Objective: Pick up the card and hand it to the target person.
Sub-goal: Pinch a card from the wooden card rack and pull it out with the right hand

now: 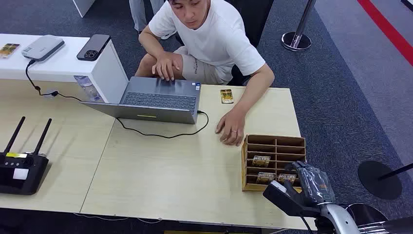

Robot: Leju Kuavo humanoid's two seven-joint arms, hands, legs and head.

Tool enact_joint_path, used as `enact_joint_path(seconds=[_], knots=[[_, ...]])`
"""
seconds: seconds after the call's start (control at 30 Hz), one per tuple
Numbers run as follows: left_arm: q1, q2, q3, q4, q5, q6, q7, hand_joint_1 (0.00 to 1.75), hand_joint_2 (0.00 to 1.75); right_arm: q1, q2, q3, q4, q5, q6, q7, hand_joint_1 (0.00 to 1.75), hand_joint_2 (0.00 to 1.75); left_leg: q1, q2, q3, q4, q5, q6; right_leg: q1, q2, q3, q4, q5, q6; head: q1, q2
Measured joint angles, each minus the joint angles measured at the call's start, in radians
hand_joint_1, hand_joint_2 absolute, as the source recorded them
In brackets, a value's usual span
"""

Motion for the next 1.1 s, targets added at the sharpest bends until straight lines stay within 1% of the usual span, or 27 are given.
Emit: enact_joint_path(seconds=[0.6, 1.1], knots=[[0.000, 0.000, 0.000, 0.000, 0.000, 0.000, 0.002, 0.00, 0.00, 0.003, 0.004, 0.003, 0.022, -0.002, 0.002, 0.000, 0.91, 1.75, 0.000, 0.000, 0.000, 0.000, 0.000, 0.000, 0.000, 0.000, 0.000, 0.000, 0.000, 0.000, 0.000, 0.000], [0.000, 0.000, 0.000, 0.000, 0.000, 0.000, -0.002, 0.00, 0.00, 0.003, 0.020, 0.007, 0.051, -0.002, 0.003, 0.000, 0.90, 1.75, 0.000, 0.000, 0.000, 0.000, 0.000, 0.000, 0.000, 0.000, 0.000, 0.000, 0.000, 0.000, 0.000, 0.000]])
